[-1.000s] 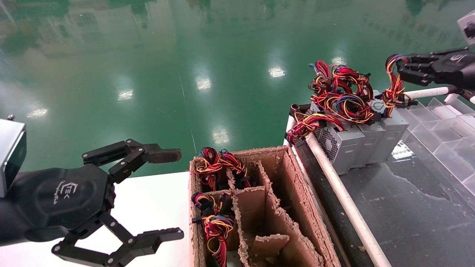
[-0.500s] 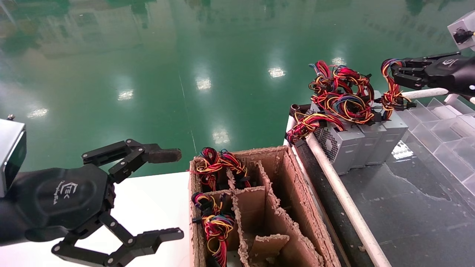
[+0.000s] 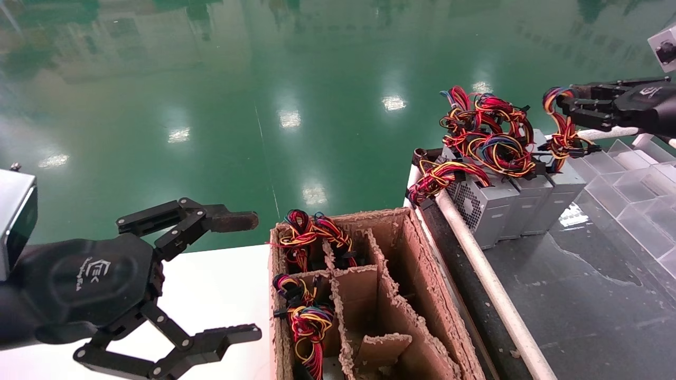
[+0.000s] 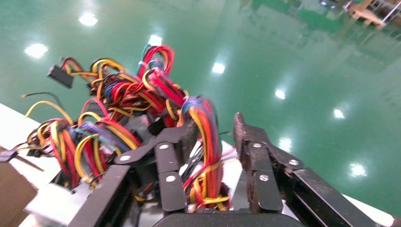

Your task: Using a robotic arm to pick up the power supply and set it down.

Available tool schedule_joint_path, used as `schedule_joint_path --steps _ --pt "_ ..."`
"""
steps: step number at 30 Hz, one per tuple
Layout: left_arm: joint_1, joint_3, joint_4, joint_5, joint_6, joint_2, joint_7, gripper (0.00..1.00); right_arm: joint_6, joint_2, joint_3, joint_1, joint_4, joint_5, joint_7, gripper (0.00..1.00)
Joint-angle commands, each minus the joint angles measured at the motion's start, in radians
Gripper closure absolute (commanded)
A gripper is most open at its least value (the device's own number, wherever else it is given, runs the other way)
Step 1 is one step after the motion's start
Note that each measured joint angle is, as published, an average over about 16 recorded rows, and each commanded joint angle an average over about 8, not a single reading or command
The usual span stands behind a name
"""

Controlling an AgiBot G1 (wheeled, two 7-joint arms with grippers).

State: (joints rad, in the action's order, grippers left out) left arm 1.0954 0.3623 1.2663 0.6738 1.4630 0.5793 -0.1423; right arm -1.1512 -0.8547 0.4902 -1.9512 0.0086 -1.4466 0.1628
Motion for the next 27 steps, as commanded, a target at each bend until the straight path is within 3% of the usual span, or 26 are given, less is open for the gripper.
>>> schedule_joint_path --steps 1,8,17,27 --pt "0.0 0.0 0.0 0.0 0.0 0.0 0.0 0.0 -0.008 0.002 0.003 -0.002 -0.003 -0.004 -0.004 0.0" --pt "0.0 0.0 0.0 0.0 0.0 0.0 0.0 0.0 -0.049 0.023 0.006 -0.017 0.002 -0.008 -0.001 0.0" --pt "0.0 0.0 0.0 0.0 0.0 0.0 0.0 0.0 -0.088 0.088 -0.088 -0.001 0.009 0.129 0.065 0.0" --pt "0.0 0.0 0.0 -0.001 0.0 0.0 0.0 0.0 -0.126 0.119 -0.121 0.109 0.169 0.228 0.036 0.0"
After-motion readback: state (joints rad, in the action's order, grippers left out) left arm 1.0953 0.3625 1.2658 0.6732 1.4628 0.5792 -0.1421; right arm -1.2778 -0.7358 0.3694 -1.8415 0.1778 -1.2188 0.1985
